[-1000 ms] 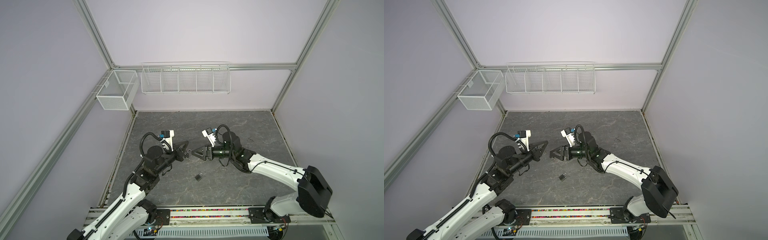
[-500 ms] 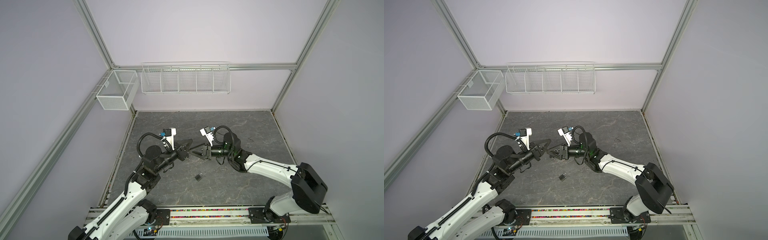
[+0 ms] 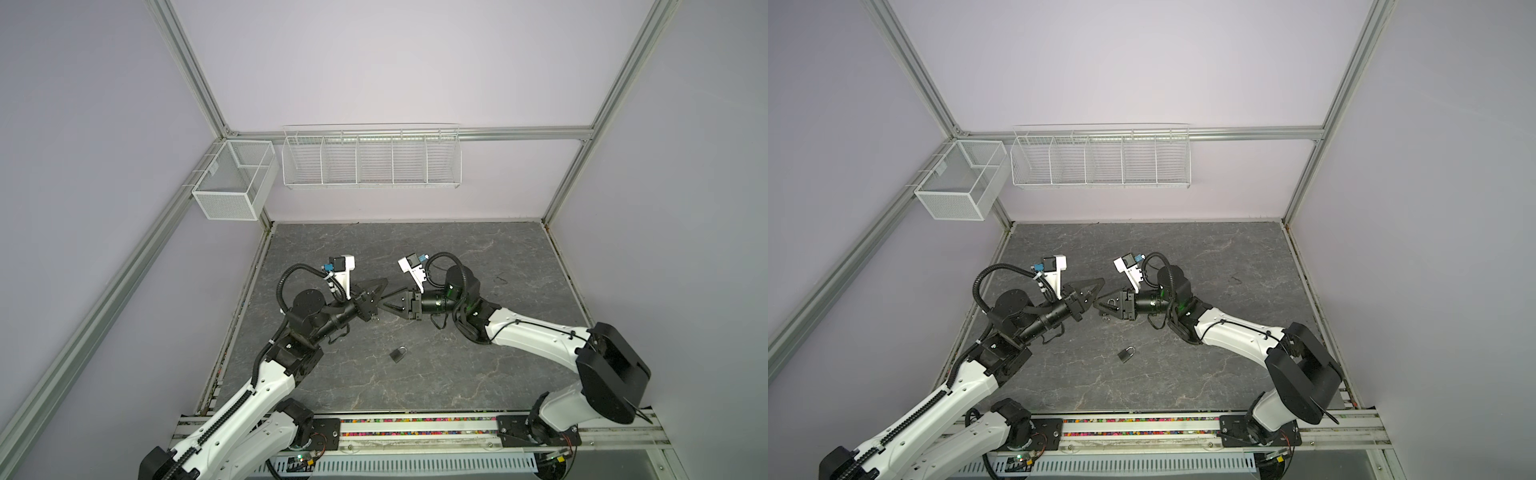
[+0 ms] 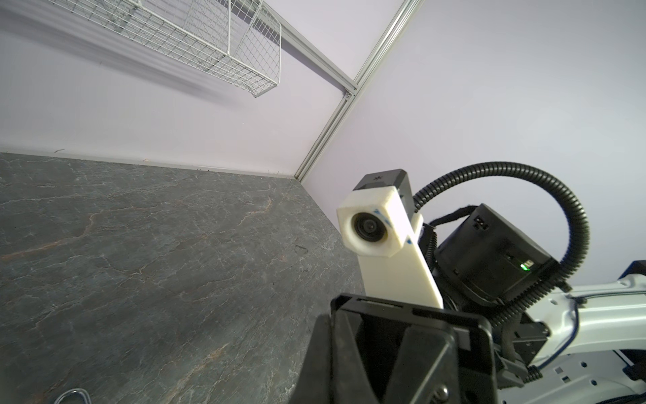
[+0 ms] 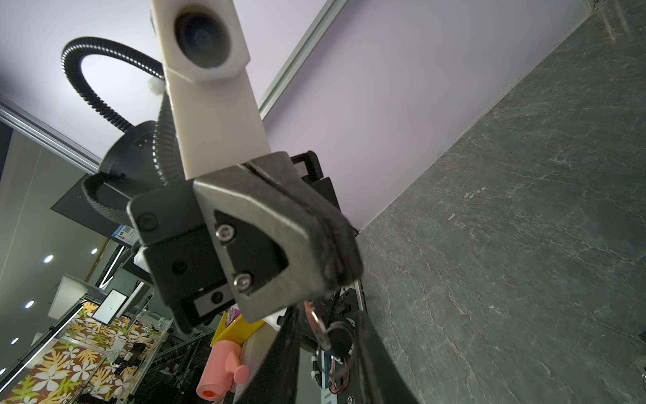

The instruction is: Unlock with the key

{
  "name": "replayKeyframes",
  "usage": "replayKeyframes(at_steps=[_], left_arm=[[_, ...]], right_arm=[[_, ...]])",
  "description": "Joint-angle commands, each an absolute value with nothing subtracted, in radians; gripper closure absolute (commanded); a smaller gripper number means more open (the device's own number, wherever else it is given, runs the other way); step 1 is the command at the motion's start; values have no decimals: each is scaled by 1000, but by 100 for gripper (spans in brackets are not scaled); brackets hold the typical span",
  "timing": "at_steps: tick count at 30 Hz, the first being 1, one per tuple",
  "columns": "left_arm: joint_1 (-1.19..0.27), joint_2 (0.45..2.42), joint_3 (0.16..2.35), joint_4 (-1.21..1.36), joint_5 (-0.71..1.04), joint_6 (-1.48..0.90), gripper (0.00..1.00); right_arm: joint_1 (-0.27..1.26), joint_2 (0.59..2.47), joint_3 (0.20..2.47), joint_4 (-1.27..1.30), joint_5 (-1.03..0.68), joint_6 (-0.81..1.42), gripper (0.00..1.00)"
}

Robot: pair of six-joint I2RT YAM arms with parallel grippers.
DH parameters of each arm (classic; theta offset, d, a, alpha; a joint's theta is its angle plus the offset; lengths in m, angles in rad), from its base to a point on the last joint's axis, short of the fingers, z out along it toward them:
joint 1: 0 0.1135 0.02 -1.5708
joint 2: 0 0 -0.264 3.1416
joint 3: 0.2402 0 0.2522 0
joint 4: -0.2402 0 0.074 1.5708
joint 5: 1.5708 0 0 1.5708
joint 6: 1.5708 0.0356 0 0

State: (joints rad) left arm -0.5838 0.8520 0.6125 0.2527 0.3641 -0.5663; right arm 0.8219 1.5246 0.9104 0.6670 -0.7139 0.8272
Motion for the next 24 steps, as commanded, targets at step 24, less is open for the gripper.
replayKeyframes(at_steps=[24], left_arm=[[-586, 849, 641, 278, 373, -565, 100]], right_arm=[[828, 1555, 904, 762, -761, 861, 87]])
